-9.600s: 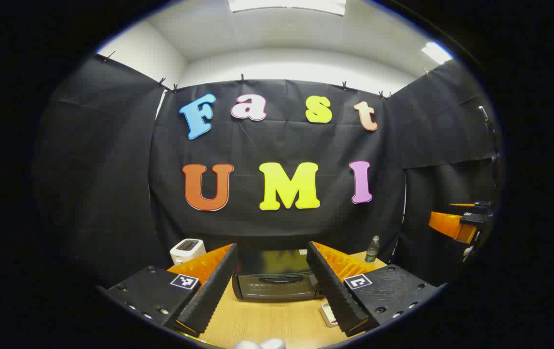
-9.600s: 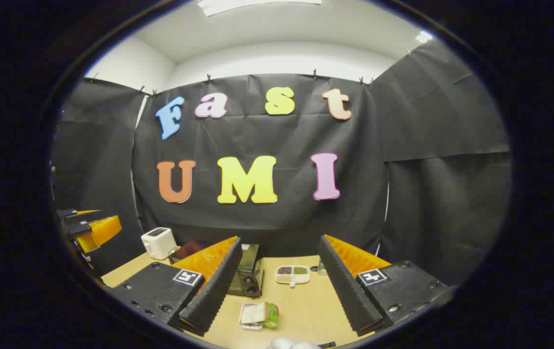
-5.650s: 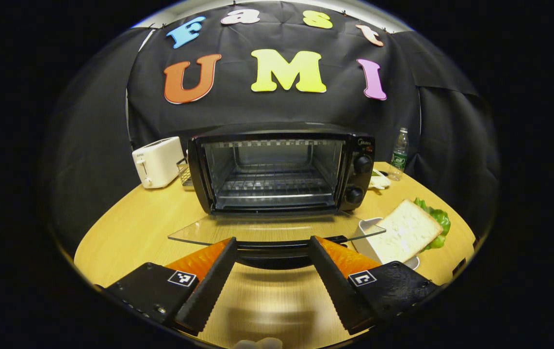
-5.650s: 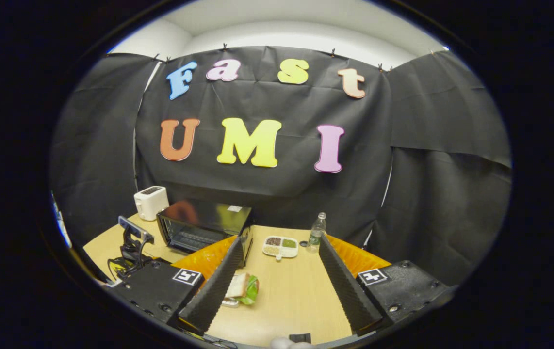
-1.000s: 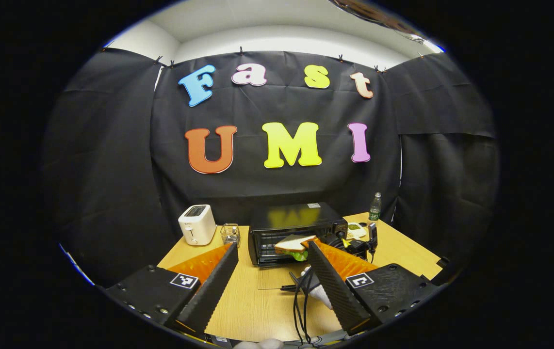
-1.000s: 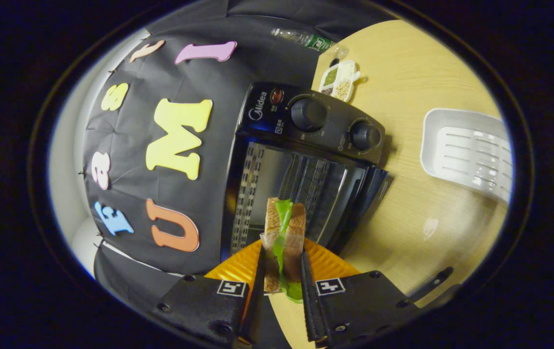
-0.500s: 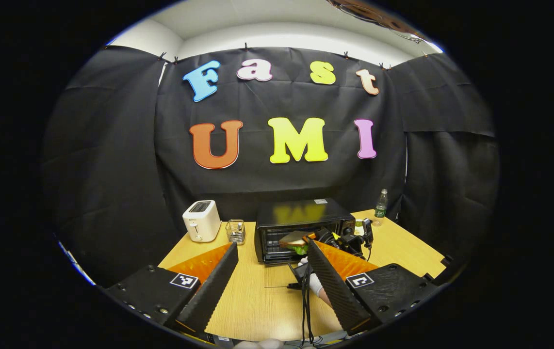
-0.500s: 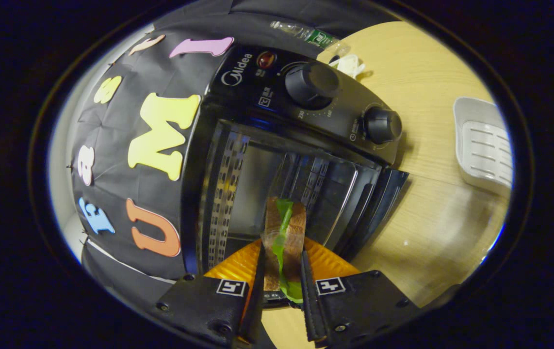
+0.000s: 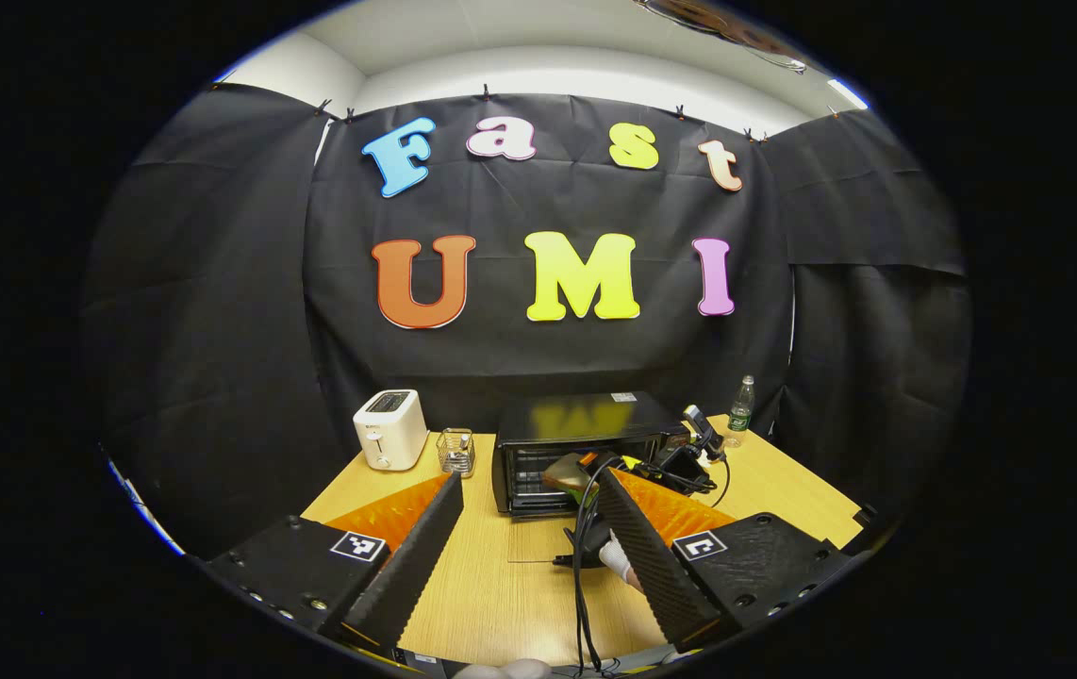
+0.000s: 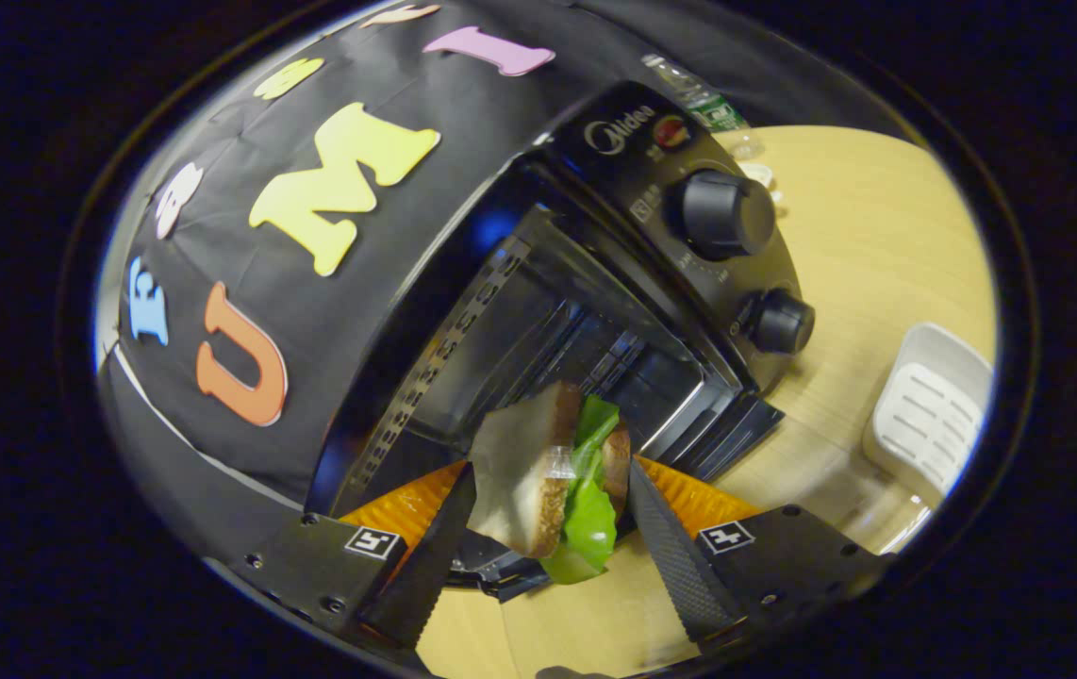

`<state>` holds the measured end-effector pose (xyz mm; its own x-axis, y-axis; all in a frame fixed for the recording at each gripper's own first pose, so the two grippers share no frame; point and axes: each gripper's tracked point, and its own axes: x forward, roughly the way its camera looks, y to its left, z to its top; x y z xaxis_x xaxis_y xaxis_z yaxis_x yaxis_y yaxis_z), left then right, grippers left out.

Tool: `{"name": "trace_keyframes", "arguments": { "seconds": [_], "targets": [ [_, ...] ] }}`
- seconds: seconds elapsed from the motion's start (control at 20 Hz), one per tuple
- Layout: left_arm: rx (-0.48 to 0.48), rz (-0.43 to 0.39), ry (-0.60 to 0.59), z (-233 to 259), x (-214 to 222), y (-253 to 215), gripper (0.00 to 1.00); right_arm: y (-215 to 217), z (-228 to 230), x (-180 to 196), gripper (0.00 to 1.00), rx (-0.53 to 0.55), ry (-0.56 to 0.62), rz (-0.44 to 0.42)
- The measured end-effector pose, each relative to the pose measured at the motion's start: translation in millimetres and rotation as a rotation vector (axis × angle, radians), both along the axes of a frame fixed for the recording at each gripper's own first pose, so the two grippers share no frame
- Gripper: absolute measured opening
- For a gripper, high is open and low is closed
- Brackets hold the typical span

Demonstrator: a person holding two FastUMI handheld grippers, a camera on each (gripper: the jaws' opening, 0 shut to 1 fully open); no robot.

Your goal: Open the electric oven with the left hand, put the food in, and close the electric oven.

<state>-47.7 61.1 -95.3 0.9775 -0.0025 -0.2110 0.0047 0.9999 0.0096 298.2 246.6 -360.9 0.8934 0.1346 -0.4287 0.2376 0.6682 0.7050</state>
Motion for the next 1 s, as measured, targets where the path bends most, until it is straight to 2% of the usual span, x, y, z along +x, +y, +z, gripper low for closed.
{"name": "trace_keyframes", "arguments": {
  "seconds": [0.05, 0.15, 0.2, 0.35, 0.55, 0.6, 0.65, 0.7, 0.75, 0.8, 0.95, 1.0],
  "targets": [
    [-0.002, 0.001, -0.005, 1, 1, 0, 0.95, -4, 1, -2, 1.00, -0.044, -0.001, 0.005],
    [-0.003, 0.004, -0.008, 1, 1, 0, 0.95, -15, 7, -6, 0.99, -0.157, -0.020, 0.023],
    [-0.001, 0.007, -0.015, 2, 1, 0, 0.95, -20, 12, -7, 0.92, -0.184, -0.034, 0.032],
    [0.003, 0.015, -0.022, 3, 2, 0, 0.95, -26, 22, -21, 0.94, -0.244, -0.051, 0.073],
    [-0.003, 0.025, -0.053, 10, 2, -2, 0.95, -40, 58, -55, 0.94, -0.388, -0.121, 0.152],
    [-0.001, 0.025, -0.062, 13, 3, -3, 0.95, -46, 72, -63, 1.00, -0.413, -0.144, 0.163],
    [0.002, 0.028, -0.066, 12, 1, -2, 0.95, -53, 86, -73, 1.00, -0.440, -0.173, 0.174],
    [0.002, 0.028, -0.072, 14, 1, -3, 0.95, -61, 103, -83, 0.94, -0.470, -0.201, 0.181],
    [0.001, 0.029, -0.077, 15, 2, -4, 0.95, -72, 120, -95, 1.00, -0.505, -0.229, 0.187],
    [0.002, 0.032, -0.081, 15, 1, -4, 0.95, -81, 137, -106, 0.94, -0.538, -0.255, 0.194],
    [0.014, 0.039, -0.086, 11, 1, -3, 0.95, -115, 185, -136, 0.94, -0.616, -0.332, 0.188],
    [0.021, 0.041, -0.083, 8, 1, -3, 0.94, -128, 200, -149, 1.00, -0.633, -0.349, 0.184]
  ]
}}
